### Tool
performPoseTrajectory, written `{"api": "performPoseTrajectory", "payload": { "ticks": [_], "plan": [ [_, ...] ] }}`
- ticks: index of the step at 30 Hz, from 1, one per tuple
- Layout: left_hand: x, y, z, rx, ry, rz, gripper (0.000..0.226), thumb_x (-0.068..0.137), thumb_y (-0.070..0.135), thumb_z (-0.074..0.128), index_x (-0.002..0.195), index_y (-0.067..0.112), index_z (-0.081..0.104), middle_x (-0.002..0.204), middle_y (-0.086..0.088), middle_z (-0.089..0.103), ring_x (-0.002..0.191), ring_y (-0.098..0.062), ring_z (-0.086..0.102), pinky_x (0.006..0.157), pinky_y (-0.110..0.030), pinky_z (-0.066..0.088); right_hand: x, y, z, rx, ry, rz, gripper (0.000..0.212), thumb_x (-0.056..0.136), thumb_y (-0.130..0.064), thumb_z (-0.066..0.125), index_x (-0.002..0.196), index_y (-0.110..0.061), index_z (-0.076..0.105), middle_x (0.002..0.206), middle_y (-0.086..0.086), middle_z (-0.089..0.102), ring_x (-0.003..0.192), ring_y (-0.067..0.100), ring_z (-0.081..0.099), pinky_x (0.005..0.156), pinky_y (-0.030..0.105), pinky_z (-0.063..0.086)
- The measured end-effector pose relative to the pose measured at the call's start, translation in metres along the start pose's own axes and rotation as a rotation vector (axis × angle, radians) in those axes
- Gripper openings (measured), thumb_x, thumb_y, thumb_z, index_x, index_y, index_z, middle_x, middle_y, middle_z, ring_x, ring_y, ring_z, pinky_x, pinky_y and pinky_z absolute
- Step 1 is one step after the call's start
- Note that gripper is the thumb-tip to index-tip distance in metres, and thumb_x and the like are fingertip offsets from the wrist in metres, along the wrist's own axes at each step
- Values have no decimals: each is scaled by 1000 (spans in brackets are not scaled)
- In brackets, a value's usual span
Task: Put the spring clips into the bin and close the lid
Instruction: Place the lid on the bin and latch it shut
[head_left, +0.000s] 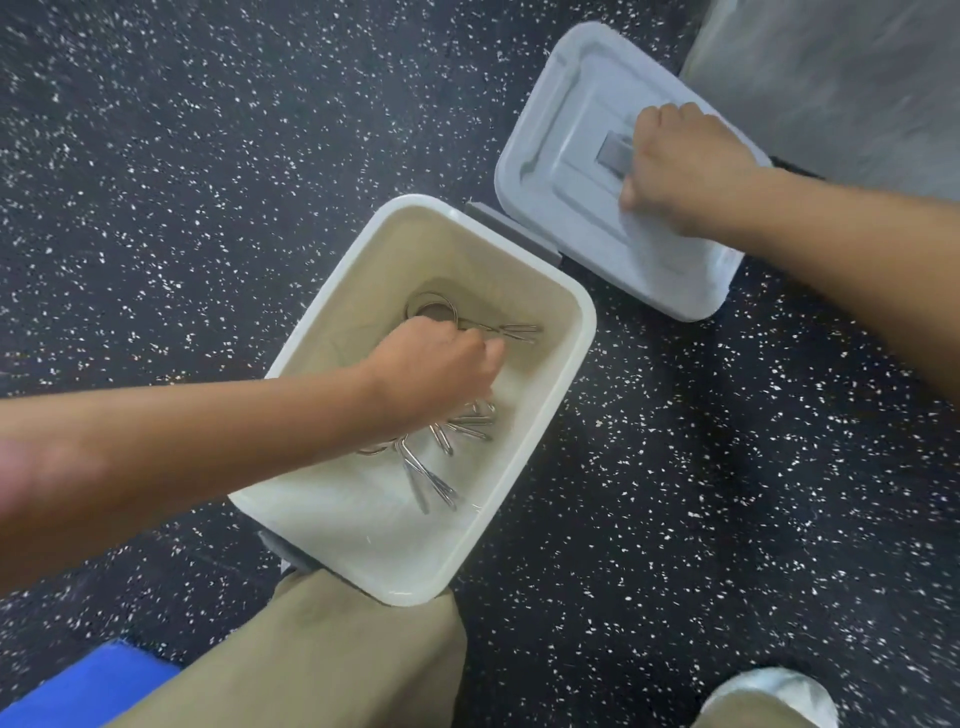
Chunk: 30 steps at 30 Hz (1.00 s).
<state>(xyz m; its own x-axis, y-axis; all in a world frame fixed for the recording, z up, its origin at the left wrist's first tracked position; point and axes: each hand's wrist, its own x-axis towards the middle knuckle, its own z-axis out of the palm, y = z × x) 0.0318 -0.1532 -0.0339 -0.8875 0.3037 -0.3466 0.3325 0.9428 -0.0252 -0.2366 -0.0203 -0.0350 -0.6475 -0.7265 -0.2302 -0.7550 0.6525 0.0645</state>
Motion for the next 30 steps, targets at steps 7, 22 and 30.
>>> {"api": "performPoseTrajectory", "payload": {
  "ticks": [7, 22, 30],
  "plan": [
    [-44, -5, -31, -266, 153, -251, 32, 100, 41, 37, 96, 11, 50, 72, -2, 52, 57, -31, 50, 47, -34, 35, -14, -2, -48, -31, 94, -95, 37, 93, -21, 54, 113, 10, 48, 113, 36, 53, 104, 46, 50, 79, 50, 38],
    [-132, -20, -108, -448, 567, -420, 33, 98, 37, 50, 72, 17, 56, 54, 8, 36, 46, -26, 37, 46, -32, 42, -73, -78, -124, -451, 320, -580, 15, 88, -15, 47, 87, -1, 51, 76, 26, 54, 69, 35, 53, 57, 41, 28],
    [-163, -25, -98, -520, 551, -448, 33, 99, 34, 51, 72, 16, 56, 53, 10, 30, 47, -23, 32, 46, -33, 40, -99, -150, -109, -502, 281, -922, 18, 93, -10, 30, 87, -10, 47, 76, 13, 53, 69, 27, 48, 60, 37, 22]
  ]
}}
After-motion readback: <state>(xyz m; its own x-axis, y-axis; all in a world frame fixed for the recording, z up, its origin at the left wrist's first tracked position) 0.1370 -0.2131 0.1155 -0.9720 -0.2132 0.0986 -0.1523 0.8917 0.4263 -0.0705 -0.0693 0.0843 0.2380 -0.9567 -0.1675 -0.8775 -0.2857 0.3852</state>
